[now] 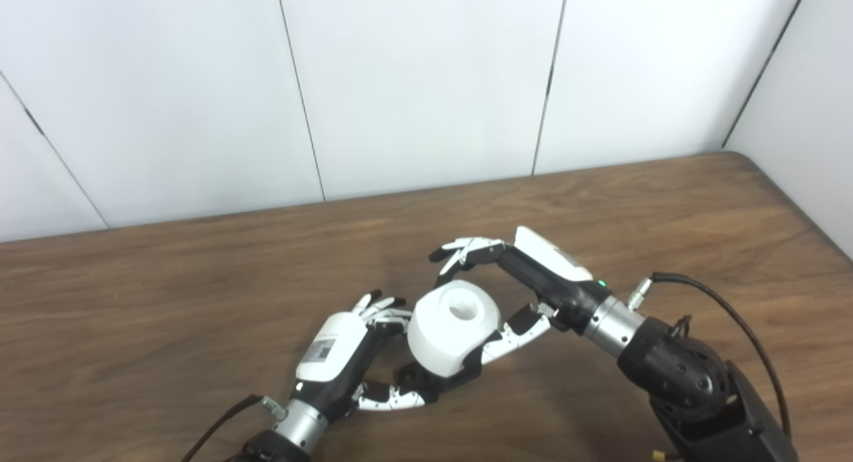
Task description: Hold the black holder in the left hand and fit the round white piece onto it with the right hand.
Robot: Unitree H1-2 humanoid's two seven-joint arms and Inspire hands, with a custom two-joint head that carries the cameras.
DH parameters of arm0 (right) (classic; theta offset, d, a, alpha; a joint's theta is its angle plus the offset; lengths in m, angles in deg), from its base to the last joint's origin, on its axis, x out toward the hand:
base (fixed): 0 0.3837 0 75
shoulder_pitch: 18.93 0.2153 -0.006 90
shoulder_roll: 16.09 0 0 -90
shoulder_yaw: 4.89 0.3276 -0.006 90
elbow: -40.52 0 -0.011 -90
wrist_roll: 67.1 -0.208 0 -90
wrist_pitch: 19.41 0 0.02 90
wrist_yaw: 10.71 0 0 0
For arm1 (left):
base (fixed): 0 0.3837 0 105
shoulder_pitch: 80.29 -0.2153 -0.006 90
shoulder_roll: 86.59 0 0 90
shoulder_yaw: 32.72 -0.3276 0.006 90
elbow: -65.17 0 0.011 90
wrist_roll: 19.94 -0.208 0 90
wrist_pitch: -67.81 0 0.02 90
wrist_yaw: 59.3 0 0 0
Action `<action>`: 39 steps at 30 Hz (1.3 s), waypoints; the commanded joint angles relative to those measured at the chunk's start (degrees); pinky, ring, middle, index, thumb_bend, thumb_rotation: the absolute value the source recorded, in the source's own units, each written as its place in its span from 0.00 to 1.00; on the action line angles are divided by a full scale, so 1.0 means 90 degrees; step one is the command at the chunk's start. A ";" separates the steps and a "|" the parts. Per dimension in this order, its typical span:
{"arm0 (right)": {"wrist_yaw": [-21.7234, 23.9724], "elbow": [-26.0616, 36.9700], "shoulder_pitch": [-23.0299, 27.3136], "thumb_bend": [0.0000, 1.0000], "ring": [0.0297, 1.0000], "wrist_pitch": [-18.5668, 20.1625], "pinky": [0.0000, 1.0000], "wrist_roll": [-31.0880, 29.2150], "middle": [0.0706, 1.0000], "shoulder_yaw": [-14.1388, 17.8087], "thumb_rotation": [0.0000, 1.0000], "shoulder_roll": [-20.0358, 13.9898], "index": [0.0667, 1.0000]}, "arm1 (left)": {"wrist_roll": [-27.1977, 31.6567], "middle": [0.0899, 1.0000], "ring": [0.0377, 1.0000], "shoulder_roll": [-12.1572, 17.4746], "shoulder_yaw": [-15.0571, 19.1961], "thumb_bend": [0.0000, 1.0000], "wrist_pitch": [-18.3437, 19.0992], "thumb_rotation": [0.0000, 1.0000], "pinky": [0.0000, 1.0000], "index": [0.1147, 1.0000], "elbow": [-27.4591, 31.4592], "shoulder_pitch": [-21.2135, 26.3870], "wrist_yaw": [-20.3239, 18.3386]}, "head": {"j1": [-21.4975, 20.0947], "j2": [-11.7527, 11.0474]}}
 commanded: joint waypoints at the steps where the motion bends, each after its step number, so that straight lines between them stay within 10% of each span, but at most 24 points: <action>1: -0.0052 0.0094 0.0102 0.52 0.86 -0.0267 0.74 -0.0112 0.79 0.0055 0.16 -0.0093 0.46 | 0.0014 0.73 0.89 0.0001 -0.0035 0.52 0.0044 0.08 1.00 0.42 0.0103 -0.0025 -0.0046 | 0.0000 0.0007; 39: 0.0087 -0.0065 0.0092 0.51 0.87 -0.0555 0.75 0.0103 0.79 -0.0212 0.16 -0.0180 0.46 | -0.0045 0.73 0.90 -0.0065 -0.0120 0.52 0.0225 0.07 1.00 0.42 0.0240 -0.0017 -0.0058 | 0.0008 0.0076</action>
